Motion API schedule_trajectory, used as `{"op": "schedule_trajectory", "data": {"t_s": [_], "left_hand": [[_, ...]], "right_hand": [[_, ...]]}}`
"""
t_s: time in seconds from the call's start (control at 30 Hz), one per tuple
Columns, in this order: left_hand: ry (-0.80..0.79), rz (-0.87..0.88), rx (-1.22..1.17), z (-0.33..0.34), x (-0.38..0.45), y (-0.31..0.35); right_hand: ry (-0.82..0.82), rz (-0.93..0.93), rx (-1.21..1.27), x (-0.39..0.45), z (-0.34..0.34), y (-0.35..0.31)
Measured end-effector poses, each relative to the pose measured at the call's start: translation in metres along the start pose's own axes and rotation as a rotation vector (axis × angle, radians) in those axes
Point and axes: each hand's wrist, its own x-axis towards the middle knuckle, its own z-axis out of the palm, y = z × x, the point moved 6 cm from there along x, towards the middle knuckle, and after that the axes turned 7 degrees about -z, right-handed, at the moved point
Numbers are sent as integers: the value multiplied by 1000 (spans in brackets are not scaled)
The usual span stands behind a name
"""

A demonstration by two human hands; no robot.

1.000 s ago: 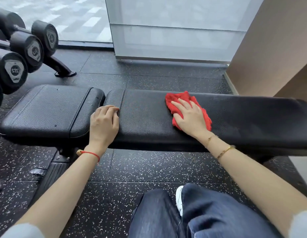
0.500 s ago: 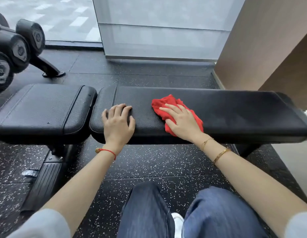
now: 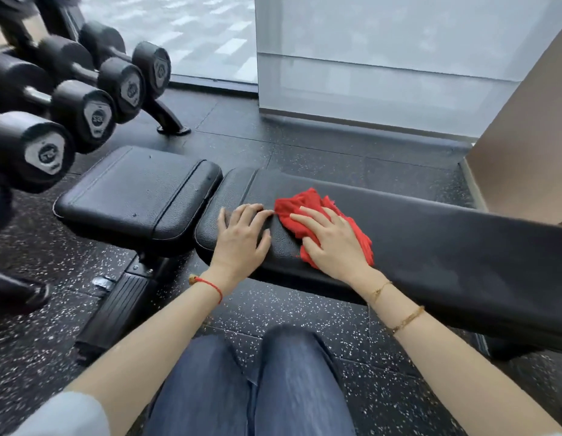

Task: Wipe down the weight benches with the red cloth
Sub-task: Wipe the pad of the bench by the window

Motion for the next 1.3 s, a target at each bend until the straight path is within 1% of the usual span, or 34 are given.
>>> {"op": "schedule_trajectory", "data": {"t_s": [0.13, 0.2, 0.27, 0.33, 0.43, 0.5, 0.53, 0.63, 0.67, 0.73, 0.8, 0.87, 0.93, 1.0, 1.07, 1.13, 1.17, 1.23, 1.3], "left_hand": [[23, 40, 8, -40, 1, -17], [53, 72, 29, -70, 3, -35], [105, 48, 69, -96, 3, -58], [142, -24, 79, -112, -1, -84], [166, -133, 46, -119, -15, -125], [185, -198, 32, -119, -24, -149], [198, -219, 36, -118, -27, -160], [240, -272, 33, -117, -23, -188], [252, -293, 21, -117, -19, -197], [271, -322, -4, -116, -10, -213], [281, -339, -15, -114, -1, -229], [274, -352, -18, -112, 9, -244], [254, -358, -16, -107, 21, -257], [228, -365, -15, -100, 31, -267], [210, -374, -15, -92, 36, -272], [216, -379, -15, -85, 36, -275], [228, -384, -18, -83, 35, -276], [255, -392, -21, -81, 35, -278], [277, -400, -34, -78, 35, -281]], "right_hand": [[13, 109, -6, 43, -3, 15], [-16, 115, -6, 71, 2, 7], [-54, 38, -6, 95, 13, -18], [-88, -100, 8, 107, 25, -53], [-136, -305, 80, 94, 40, -98], [-121, -355, 127, 83, 45, -107], [-85, -330, 152, 85, 44, -105], [43, -159, 205, 122, 39, -95], [51, -114, 200, 140, 40, -95], [0, -88, 153, 171, 47, -106], [-82, -164, 74, 190, 59, -129], [-153, -299, 20, 189, 71, -152], [-204, -445, 33, 171, 79, -168], [-230, -532, 76, 149, 81, -171], [-188, -481, 86, 157, 79, -158], [-111, -338, 31, 190, 75, -140], [-100, -253, -8, 208, 73, -132], [-117, -121, -39, 233, 73, -123], [-147, -119, -37, 234, 75, -126]]}}
